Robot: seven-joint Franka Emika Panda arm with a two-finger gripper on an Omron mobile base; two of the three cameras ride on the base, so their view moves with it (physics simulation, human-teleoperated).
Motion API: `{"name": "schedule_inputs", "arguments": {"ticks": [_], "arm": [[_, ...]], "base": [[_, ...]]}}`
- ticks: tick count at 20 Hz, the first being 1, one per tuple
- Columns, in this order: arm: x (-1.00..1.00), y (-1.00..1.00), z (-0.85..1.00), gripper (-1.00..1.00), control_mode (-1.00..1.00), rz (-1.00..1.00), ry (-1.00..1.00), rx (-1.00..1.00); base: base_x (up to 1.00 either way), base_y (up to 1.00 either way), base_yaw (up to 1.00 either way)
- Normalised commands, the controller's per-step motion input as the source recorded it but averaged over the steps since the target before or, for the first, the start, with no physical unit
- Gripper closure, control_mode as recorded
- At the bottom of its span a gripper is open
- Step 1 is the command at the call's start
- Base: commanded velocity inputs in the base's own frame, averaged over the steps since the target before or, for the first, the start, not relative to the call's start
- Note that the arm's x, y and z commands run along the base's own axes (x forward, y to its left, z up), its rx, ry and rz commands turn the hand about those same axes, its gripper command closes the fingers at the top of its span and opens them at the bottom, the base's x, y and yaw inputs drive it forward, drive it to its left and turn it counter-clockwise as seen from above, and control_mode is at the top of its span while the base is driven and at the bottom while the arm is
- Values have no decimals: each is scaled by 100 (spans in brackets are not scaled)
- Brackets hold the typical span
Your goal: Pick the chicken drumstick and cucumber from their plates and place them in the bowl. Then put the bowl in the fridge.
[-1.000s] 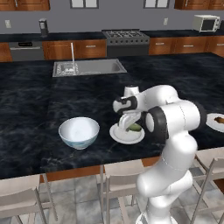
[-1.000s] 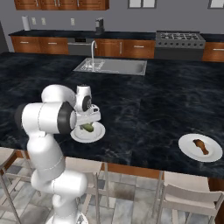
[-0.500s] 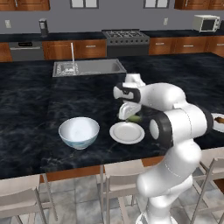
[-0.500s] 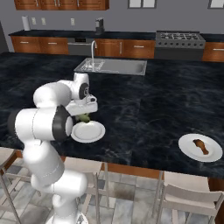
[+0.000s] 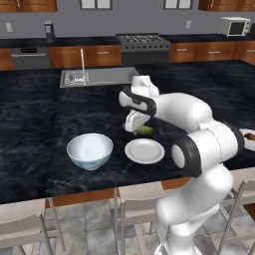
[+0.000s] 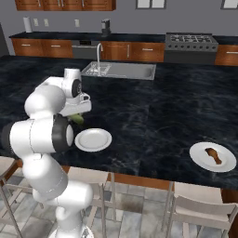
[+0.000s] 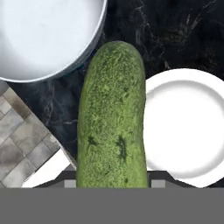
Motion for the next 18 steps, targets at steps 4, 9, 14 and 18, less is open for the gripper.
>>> {"name": "schedule_inputs", "arguments": {"ticks": [4,9,14,18], "arm": [[0,64,7,100,-100,2,0,2],[0,67,-1,100,-100,0,-2,2],[0,68,-13,100,-100,0,-11,0],[6,56,-27,100,-100,0,-11,0]], "base": [[0,0,0],[0,0,0],[0,0,0],[0,0,0]]}}
